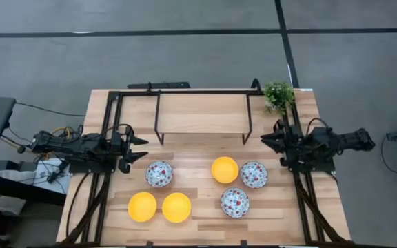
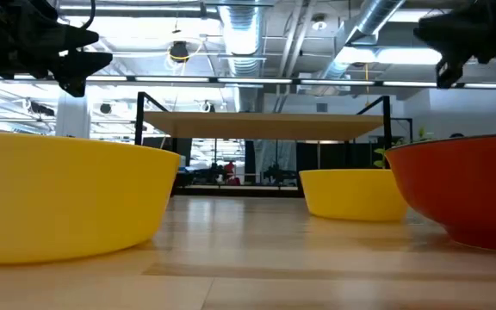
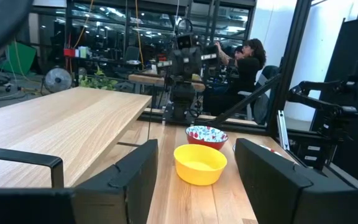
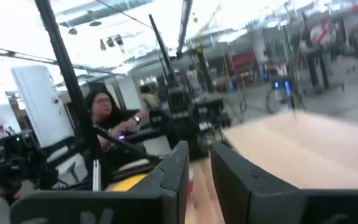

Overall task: Pick & Place Mini bowls
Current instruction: Put the top right red bowl on the shelf

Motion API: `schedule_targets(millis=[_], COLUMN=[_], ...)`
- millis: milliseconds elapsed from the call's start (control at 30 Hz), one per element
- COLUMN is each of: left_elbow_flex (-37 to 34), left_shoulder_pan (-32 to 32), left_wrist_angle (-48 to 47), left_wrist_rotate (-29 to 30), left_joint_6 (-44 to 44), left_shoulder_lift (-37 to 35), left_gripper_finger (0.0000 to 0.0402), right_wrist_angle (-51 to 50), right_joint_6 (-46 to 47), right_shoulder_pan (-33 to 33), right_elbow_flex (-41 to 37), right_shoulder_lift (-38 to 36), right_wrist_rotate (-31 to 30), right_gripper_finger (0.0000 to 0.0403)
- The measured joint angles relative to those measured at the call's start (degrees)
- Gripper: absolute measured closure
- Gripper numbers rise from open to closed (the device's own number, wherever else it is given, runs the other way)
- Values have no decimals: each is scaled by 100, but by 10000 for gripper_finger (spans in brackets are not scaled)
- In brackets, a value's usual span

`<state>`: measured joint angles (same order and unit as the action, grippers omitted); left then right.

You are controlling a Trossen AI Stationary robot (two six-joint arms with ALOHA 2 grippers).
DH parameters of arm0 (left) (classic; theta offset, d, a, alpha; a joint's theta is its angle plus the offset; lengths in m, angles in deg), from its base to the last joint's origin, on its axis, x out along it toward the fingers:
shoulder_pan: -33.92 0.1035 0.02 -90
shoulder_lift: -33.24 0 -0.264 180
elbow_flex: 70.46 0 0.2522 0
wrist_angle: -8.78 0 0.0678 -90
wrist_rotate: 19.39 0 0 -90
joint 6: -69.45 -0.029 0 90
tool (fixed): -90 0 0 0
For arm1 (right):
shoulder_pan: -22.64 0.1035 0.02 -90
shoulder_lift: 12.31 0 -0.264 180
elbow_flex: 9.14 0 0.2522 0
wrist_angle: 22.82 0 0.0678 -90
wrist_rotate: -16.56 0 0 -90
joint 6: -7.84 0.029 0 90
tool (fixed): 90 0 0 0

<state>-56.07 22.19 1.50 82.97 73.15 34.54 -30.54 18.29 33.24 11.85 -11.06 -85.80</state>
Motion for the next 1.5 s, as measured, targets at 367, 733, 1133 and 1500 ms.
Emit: schedule_targets(millis=[367, 733, 1133, 1500], left_elbow_flex=[-1, 0, 0, 0], left_shoulder_pan=[-2, -2, -1, -2], left_wrist_angle=[0, 0, 0, -1], left_wrist_rotate=[2, -2, -4, -4], left_joint_6=[0, 0, -29, -44], left_shoulder_lift=[-1, -1, 0, -1], left_gripper_finger=[188, 188, 188, 188], right_wrist_angle=[-2959, -6565, -7071, -7204], right_joint_6=[-79, 1911, 4014, 4664], right_shoulder_pan=[66, 66, 62, 62], right_elbow_flex=[2383, 4086, 4187, 4014], right_shoulder_lift=[1879, 4115, 4497, 4867], right_wrist_rotate=[61, 1451, 1691, 1703], right_gripper_finger=[344, 344, 309, 199])
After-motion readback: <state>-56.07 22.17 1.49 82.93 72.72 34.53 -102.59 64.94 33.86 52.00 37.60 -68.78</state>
